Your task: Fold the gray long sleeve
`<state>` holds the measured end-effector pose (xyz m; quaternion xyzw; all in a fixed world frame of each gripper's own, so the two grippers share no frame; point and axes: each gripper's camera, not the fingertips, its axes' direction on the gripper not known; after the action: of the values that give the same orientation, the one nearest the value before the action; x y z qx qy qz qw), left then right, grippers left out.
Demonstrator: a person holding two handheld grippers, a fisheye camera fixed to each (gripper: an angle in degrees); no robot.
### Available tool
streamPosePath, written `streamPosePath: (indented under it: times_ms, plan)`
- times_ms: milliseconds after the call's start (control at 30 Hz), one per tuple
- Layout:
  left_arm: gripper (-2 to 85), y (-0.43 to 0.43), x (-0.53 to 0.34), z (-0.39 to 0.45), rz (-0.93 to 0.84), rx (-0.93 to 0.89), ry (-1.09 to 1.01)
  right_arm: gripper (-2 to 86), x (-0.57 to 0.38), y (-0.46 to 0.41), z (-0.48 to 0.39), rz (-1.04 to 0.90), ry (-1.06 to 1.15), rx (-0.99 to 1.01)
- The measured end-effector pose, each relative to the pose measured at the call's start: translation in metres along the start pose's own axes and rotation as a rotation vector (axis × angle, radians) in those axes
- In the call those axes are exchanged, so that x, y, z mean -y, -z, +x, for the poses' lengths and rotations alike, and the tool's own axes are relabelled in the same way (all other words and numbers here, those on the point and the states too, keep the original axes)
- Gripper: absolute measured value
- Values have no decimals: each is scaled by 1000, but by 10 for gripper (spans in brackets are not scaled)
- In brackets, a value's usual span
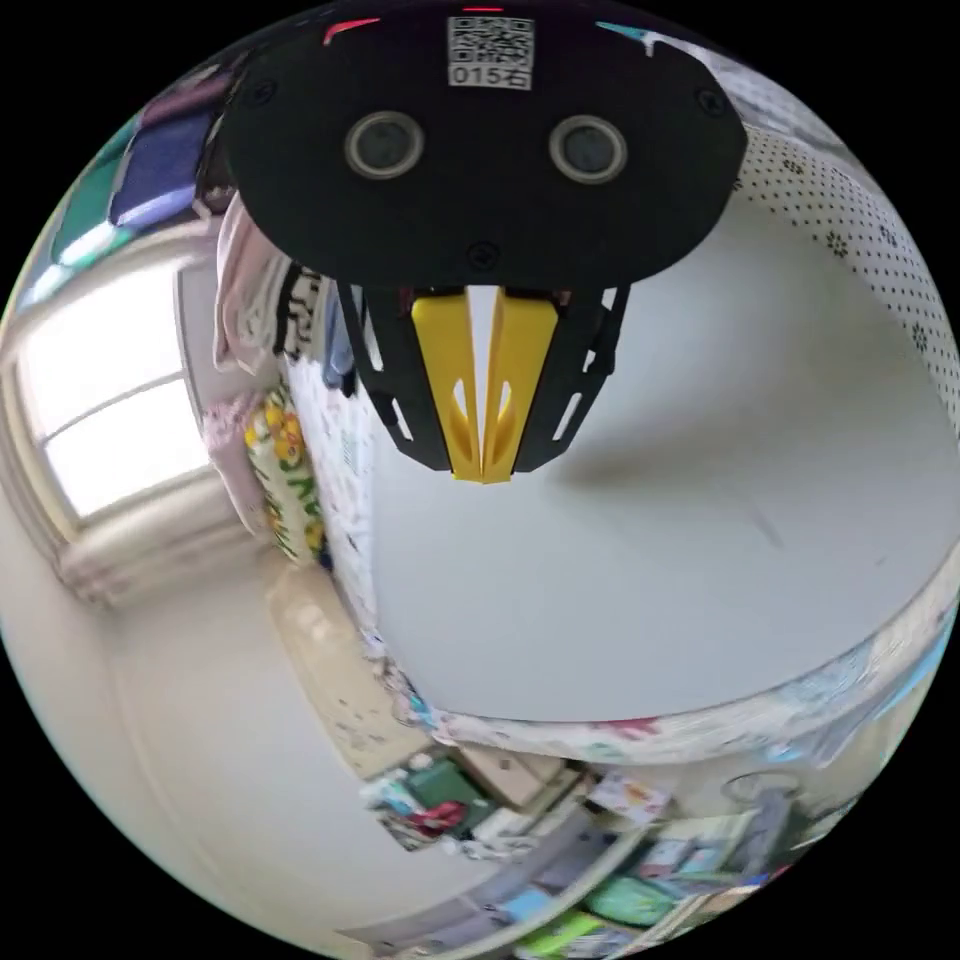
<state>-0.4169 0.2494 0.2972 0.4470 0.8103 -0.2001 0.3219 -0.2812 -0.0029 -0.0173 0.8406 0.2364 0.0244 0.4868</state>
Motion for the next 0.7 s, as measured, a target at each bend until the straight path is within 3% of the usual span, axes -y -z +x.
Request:
streamPosePath:
  times_ms: [100, 167, 267, 333, 467, 700]
  plan:
    - [-8, -52, 28, 19, -42, -118, -57, -9, -48, 47, 94, 219, -276, -80]
    - [-5, -96, 45, 38, -86, -191, -132, -8, -109, 88, 178, 427, -377, 58]
    - [12, -162, 61, 55, -193, -161, -251, -1, -192, 119, 285, 619, -446, 262]
    - [38, -211, 64, 54, -265, -126, -293, 19, -229, 127, 340, 658, -455, 311]
    - [82, -346, 64, 24, -488, -95, -269, 96, -242, 113, 449, 382, -468, 134]
    - [90, -498, 50, -33, -632, 7, -192, 140, -173, 39, 566, 88, -500, 301]
